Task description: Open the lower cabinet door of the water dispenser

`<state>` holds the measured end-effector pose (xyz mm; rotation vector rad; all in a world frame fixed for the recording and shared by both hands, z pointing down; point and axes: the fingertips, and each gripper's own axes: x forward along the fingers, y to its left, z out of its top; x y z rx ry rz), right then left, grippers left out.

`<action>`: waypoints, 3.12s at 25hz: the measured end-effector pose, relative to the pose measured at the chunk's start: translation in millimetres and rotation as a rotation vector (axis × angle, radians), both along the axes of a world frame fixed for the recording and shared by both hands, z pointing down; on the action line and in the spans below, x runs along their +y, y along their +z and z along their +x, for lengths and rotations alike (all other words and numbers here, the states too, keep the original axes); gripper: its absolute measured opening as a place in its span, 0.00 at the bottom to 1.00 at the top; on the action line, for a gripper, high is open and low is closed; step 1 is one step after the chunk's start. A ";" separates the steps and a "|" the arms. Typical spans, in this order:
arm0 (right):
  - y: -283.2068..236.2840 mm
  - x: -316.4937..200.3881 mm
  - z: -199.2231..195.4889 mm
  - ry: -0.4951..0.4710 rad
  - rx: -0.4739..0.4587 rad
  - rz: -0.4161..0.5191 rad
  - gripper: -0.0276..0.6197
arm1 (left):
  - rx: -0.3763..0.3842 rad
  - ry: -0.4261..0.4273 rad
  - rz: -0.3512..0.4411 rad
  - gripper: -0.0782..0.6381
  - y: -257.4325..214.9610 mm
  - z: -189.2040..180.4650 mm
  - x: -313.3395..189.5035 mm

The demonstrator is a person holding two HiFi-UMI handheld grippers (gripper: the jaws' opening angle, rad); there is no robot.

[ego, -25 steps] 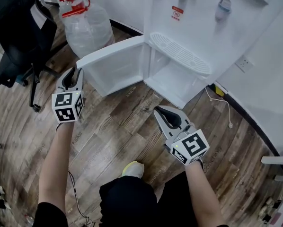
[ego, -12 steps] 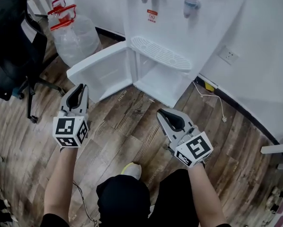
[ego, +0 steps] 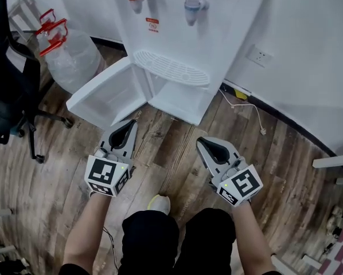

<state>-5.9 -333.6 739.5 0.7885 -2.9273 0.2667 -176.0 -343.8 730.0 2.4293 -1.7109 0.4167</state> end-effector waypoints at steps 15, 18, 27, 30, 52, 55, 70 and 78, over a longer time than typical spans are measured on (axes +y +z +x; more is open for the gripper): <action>-266.7 98.7 62.9 0.135 -0.017 -0.179 0.09 | 0.189 0.080 -0.160 0.13 -251.1 86.4 75.8; -330.7 123.2 78.7 0.140 -0.025 -0.193 0.09 | 0.218 0.073 -0.150 0.13 -319.3 103.8 94.9; -479.8 180.7 114.1 0.129 -0.021 -0.127 0.09 | 0.204 0.082 -0.087 0.13 -476.0 140.9 152.8; -513.7 205.0 125.5 0.159 -0.019 -0.128 0.09 | 0.196 0.073 -0.109 0.13 -506.1 147.8 186.4; -587.8 311.3 151.7 0.195 -0.078 -0.048 0.09 | 0.159 0.076 -0.013 0.13 -592.6 166.1 325.1; -592.3 324.6 150.4 0.231 -0.089 -0.040 0.09 | 0.162 0.099 -0.020 0.13 -597.9 159.2 341.1; -600.7 489.1 101.8 0.335 -0.106 -0.054 0.09 | 0.216 0.131 0.004 0.13 -598.2 85.3 495.0; -603.4 579.3 93.6 0.383 -0.085 -0.046 0.09 | 0.236 0.177 0.038 0.13 -598.7 72.4 569.6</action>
